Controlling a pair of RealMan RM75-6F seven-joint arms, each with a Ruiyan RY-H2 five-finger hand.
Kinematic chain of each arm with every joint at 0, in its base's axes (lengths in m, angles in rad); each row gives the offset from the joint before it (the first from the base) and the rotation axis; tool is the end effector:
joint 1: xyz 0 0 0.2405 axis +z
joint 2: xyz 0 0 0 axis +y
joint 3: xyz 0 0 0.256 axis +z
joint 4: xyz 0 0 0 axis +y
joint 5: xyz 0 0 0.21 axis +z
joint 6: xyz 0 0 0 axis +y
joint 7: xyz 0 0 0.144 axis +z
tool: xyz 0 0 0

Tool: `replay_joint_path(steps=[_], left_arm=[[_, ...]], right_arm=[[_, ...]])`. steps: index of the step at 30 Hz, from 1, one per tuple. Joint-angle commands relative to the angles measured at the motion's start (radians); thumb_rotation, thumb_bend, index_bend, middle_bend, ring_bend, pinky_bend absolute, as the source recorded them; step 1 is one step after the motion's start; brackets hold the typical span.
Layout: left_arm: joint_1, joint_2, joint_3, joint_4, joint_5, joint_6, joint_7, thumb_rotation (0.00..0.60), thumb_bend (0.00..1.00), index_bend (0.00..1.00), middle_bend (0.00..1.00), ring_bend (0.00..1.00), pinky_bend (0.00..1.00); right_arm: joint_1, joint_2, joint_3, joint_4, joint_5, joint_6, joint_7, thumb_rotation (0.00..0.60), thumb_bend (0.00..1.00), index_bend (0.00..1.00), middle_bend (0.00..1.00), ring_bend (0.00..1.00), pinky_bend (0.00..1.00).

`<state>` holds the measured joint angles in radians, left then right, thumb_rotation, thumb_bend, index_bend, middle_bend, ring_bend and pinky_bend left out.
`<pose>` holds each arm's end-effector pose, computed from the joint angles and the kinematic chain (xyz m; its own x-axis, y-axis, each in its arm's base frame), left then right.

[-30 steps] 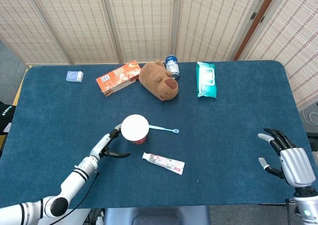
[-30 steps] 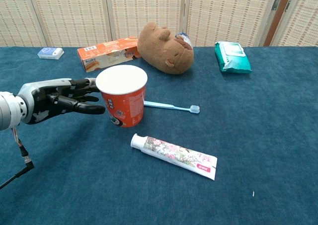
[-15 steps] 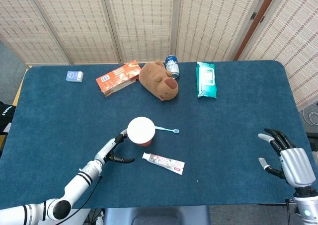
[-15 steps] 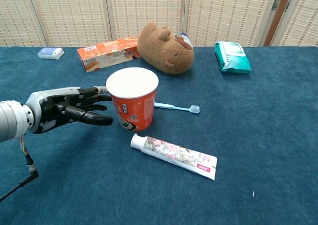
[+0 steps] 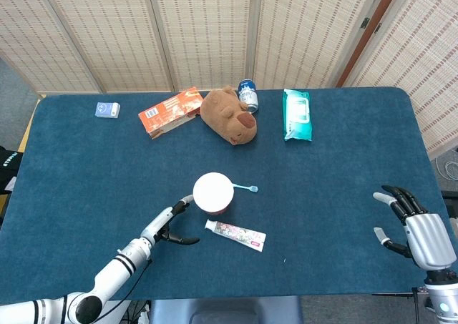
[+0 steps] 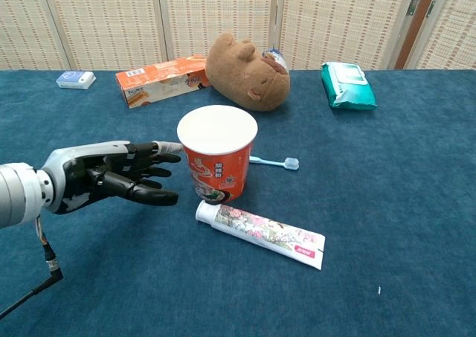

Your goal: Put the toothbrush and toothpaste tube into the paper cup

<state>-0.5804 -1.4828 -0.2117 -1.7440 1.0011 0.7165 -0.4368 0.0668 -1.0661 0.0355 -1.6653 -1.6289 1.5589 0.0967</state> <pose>-0.1515 0.2735 -0.0349 -0.5087 0.6236 0.5937 0.8464 0.2361 0.4773 -0.2876 -0.1707 0.1714 0.3073 0.0380 0.9509 -0.9424 -0.1265 0.3096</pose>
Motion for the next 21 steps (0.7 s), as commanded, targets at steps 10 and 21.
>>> replay_joint_path(steps=[10, 21], left_arm=[[0.072, 0.096, 0.059, -0.067, 0.145, 0.170, 0.134, 0.600, 0.00, 0.00, 0.00, 0.00, 0.00], [0.156, 0.253, 0.124, -0.142, 0.246, 0.384, 0.392, 0.600, 0.00, 0.00, 0.00, 0.00, 0.00]], right_arm=[[0.007, 0.007, 0.004, -0.032, -0.014, -0.001, -0.049, 0.600, 0.23, 0.27, 0.19, 0.16, 0.47], [0.046, 0.005, 0.022, -0.090, -0.012, -0.050, -0.155, 0.600, 0.23, 0.27, 0.19, 0.15, 0.47]])
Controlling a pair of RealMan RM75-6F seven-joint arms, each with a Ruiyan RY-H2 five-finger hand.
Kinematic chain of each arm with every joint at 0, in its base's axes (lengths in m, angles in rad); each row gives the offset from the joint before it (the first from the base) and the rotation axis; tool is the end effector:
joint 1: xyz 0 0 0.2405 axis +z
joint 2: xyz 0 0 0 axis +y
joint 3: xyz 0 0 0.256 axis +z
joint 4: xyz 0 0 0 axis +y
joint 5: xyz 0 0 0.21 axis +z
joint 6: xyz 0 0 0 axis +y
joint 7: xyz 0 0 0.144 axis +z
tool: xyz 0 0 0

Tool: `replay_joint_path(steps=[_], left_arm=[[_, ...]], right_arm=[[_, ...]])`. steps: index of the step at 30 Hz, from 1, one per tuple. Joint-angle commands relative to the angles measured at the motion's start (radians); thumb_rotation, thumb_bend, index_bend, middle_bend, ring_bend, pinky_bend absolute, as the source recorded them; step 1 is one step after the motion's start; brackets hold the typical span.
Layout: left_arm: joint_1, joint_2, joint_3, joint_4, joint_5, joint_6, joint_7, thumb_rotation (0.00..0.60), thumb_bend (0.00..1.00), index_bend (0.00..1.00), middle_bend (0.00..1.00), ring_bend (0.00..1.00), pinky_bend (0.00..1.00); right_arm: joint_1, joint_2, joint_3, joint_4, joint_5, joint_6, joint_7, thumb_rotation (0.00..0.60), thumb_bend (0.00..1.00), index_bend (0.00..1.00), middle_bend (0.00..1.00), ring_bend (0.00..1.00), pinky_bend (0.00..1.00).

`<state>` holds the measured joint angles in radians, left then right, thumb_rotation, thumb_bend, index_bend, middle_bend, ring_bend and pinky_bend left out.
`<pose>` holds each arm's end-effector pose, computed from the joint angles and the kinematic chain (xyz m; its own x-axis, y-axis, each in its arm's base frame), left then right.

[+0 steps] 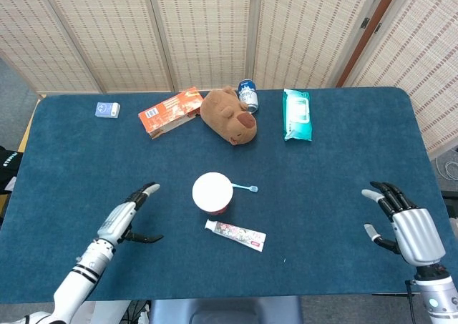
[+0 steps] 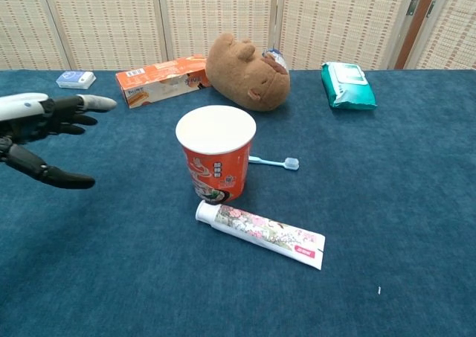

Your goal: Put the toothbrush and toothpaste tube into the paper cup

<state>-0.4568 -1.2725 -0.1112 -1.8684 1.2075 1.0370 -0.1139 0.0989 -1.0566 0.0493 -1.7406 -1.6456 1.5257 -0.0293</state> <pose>-0.1908 0.2572 0.0465 -0.0911 0.4325 0.8970 0.9872 -0.0789 0.1383 -0.2657 -0.1808 0.1654 0.3659 0.0424 0.9297 -0.9136 -0.1739 0.3675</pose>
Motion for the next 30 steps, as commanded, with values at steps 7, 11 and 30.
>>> replay_joint_path(steps=[7, 11, 30], left_arm=[[0.091, 0.113, 0.054, -0.002, 0.120, 0.189, 0.173, 0.600, 0.00, 0.00, 0.00, 0.00, 0.00], [0.120, 0.151, 0.067, 0.023, 0.168, 0.241, 0.191, 0.600, 0.00, 0.00, 0.00, 0.00, 0.00], [0.196, 0.254, 0.079, 0.097, 0.264, 0.351, 0.157, 0.600, 0.00, 0.00, 0.00, 0.00, 0.00]], right_arm=[[0.061, -0.033, 0.033, -0.039, 0.024, -0.074, -0.104, 0.600, 0.23, 0.27, 0.17, 0.11, 0.39], [0.087, -0.078, 0.047, -0.035, 0.047, -0.104, -0.150, 0.600, 0.22, 0.27, 0.12, 0.06, 0.33], [0.299, -0.321, 0.146, 0.127, 0.249, -0.344, -0.368, 0.600, 0.22, 0.27, 0.05, 0.00, 0.29]])
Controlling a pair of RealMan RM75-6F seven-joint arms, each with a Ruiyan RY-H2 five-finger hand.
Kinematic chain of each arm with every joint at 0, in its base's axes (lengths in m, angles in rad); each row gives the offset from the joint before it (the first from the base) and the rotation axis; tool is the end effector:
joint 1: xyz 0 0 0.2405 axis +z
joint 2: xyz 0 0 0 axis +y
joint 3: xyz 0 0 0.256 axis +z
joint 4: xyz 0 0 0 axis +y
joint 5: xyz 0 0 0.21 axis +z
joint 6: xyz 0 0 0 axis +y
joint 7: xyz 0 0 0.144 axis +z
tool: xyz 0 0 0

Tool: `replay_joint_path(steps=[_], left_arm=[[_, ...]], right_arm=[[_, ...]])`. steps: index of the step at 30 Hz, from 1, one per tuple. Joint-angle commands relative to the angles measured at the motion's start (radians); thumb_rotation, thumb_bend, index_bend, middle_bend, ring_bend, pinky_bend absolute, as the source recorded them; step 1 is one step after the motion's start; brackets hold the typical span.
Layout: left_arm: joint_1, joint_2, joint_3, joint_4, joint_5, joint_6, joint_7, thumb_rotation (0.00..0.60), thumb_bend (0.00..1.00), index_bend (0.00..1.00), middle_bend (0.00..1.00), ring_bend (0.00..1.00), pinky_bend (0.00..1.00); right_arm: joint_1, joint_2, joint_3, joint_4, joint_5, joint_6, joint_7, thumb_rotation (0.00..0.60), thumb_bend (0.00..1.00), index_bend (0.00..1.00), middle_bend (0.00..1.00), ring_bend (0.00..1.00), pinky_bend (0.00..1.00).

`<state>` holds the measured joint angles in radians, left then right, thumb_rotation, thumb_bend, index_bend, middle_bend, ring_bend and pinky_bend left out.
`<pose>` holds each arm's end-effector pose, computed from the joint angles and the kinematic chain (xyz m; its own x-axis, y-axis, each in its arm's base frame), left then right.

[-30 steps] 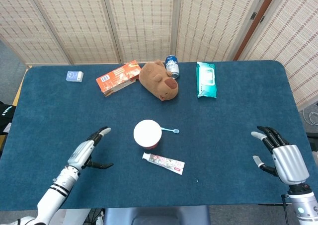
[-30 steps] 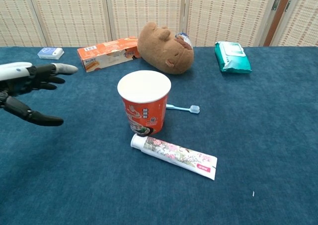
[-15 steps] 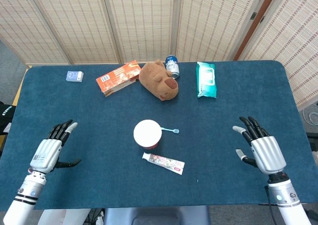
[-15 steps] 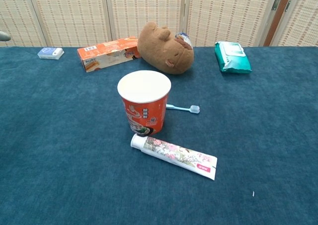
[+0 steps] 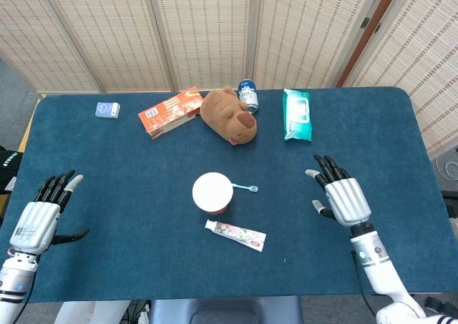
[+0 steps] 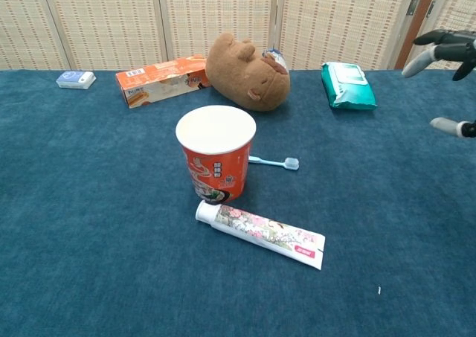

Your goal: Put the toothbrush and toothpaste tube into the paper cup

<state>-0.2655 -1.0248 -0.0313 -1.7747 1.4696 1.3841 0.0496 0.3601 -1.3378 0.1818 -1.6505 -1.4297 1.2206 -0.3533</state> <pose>-0.2596 0.2240 0.1591 0.3900 0.0588 0.9189 0.9126 -0.1581 -0.3772 -0.2186 -0.2733 0.0739 0.4819 -0.0303 0.8757 -0.8504 -0.2570 0.4590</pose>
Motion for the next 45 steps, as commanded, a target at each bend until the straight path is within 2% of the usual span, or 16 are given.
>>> replay_joint_path(steps=[1, 11, 23, 28, 31, 45], left_arm=[[0.007, 0.010, -0.002, 0.005, 0.002, 0.005, -0.010, 0.600, 0.00, 0.00, 0.00, 0.00, 0.00], [0.020, 0.034, -0.014, 0.010, -0.001, 0.012, -0.035, 0.600, 0.00, 0.00, 0.00, 0.00, 0.00], [0.033, 0.051, -0.020, 0.024, -0.002, 0.013, -0.059, 0.600, 0.00, 0.00, 0.00, 0.00, 0.00], [0.038, 0.060, -0.023, 0.029, -0.001, 0.015, -0.069, 0.600, 0.00, 0.00, 0.00, 0.00, 0.00], [0.041, 0.066, -0.024, 0.031, -0.001, 0.015, -0.076, 0.600, 0.00, 0.00, 0.00, 0.00, 0.00], [0.051, 0.077, -0.026, 0.047, -0.002, 0.008, -0.104, 0.600, 0.00, 0.00, 0.00, 0.00, 0.00]], right_arm=[[0.048, -0.055, 0.016, 0.049, 0.042, -0.047, -0.058, 0.600, 0.22, 0.28, 0.05, 0.00, 0.29], [0.155, -0.226, 0.031, 0.211, 0.129, -0.134, -0.147, 0.600, 0.22, 0.31, 0.05, 0.00, 0.29], [0.242, -0.417, 0.043, 0.388, 0.169, -0.147, -0.183, 0.600, 0.22, 0.33, 0.05, 0.00, 0.29], [0.275, -0.474, 0.049, 0.454, 0.181, -0.161, -0.187, 0.600, 0.22, 0.29, 0.01, 0.00, 0.27], [0.292, -0.504, 0.055, 0.491, 0.190, -0.166, -0.189, 0.600, 0.18, 0.25, 0.00, 0.00, 0.27], [0.344, -0.593, 0.070, 0.596, 0.212, -0.173, -0.186, 0.600, 0.16, 0.25, 0.00, 0.00, 0.27]])
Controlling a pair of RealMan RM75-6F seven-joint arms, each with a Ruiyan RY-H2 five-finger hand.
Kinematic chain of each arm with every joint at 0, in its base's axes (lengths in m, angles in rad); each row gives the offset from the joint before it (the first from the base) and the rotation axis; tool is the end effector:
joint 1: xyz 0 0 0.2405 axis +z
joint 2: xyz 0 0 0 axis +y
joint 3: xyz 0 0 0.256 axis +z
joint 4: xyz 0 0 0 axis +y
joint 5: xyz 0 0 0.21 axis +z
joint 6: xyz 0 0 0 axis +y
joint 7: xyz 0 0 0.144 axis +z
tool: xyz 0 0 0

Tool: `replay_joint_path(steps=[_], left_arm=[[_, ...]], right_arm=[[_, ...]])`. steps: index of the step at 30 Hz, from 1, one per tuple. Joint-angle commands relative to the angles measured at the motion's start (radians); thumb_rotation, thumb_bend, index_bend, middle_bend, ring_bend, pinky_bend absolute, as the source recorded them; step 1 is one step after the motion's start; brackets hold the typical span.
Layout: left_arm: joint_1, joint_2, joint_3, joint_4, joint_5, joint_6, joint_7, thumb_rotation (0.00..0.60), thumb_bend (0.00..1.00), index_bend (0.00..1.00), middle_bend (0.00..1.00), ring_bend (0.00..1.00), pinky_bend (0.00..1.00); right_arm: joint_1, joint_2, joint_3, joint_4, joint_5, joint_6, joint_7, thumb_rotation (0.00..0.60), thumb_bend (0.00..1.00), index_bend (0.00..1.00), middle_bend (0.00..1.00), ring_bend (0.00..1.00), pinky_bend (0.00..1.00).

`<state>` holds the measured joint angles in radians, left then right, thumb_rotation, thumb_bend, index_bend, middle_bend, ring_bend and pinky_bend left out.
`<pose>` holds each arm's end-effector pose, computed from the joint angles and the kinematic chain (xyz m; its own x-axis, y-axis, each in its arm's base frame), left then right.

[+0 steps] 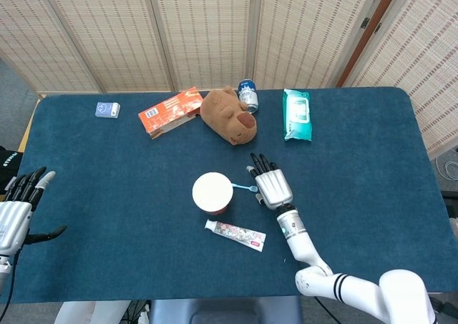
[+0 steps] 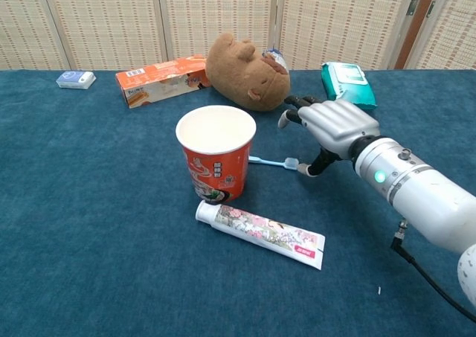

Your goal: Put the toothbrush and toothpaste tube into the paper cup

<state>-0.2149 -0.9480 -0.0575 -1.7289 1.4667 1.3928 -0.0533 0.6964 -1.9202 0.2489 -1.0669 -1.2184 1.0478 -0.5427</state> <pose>-0.2814 0.2193 0.1928 0.3972 0.0309 0.9172 0.9146 -0.0962 -0.3928 -0.1513 -0.3471 -0.0854 0.5930 -0.0802 0.8012 -0.7770 -0.3180 0.5433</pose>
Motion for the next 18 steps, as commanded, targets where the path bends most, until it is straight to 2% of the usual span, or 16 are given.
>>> replay_joint_path(steps=[1, 18], left_arm=[[0.001, 0.001, 0.000, 0.003, 0.001, -0.001, -0.002, 0.600, 0.00, 0.00, 0.00, 0.00, 0.00], [0.015, 0.006, -0.001, 0.022, -0.001, -0.002, -0.031, 0.600, 0.00, 0.00, 0.00, 0.00, 0.00]], right_arm=[[0.011, -0.016, 0.004, 0.019, 0.001, 0.000, 0.005, 0.600, 0.16, 0.25, 0.00, 0.00, 0.27], [0.071, -0.100, 0.022, 0.158, 0.016, -0.033, 0.030, 0.600, 0.16, 0.25, 0.00, 0.00, 0.27]])
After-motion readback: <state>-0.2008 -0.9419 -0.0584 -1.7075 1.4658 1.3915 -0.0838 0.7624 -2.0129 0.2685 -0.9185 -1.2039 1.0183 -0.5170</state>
